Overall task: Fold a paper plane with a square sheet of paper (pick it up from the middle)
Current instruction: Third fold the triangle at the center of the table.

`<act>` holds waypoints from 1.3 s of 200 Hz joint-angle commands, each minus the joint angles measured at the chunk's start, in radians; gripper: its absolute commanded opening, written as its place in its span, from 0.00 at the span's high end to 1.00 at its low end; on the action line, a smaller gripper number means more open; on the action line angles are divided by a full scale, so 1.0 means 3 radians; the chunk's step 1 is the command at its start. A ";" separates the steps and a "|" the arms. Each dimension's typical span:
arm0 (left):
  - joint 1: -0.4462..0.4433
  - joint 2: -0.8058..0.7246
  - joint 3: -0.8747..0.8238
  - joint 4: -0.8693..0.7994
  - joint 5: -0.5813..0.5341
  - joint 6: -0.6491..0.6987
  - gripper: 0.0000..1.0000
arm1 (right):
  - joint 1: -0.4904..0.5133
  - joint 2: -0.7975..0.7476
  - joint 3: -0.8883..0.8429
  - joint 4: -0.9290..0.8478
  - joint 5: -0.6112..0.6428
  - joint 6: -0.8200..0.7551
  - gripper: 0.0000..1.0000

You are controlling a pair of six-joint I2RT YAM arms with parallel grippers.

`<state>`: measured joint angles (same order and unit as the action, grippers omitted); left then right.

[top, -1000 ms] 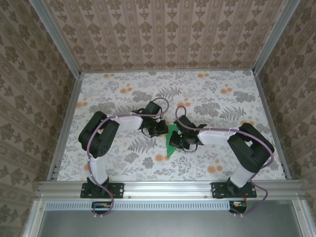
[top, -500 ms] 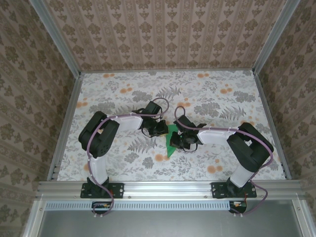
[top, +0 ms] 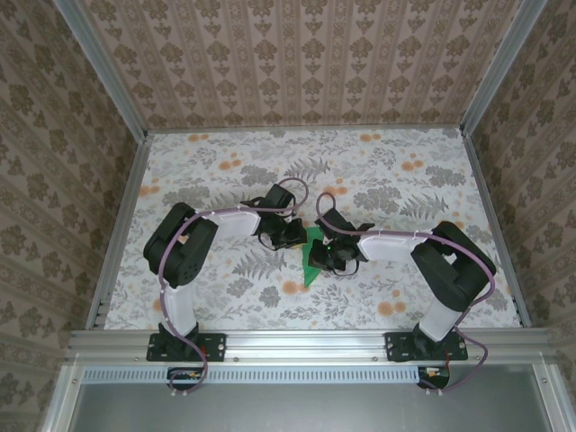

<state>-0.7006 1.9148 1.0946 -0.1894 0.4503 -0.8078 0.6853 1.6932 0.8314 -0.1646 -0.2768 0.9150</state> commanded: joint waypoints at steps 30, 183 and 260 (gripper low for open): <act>-0.0032 0.0109 0.0045 -0.0136 0.0010 0.0095 0.87 | -0.0012 0.0124 0.0046 -0.0112 0.0011 -0.0068 0.89; 0.0333 -0.0602 -0.0294 -0.0189 -0.0066 0.0062 0.82 | -0.0013 0.0088 -0.0091 -0.0199 0.0103 -0.0089 0.60; 0.0123 -0.0797 -0.0523 -0.0046 0.0020 -0.0026 0.83 | -0.0011 0.0088 -0.0154 -0.0282 0.0191 -0.0121 0.84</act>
<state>-0.6331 1.7218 0.9573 -0.2287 0.4351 -0.8085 0.6842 1.6970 0.8272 -0.1482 -0.2840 0.8883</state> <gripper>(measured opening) 0.174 0.212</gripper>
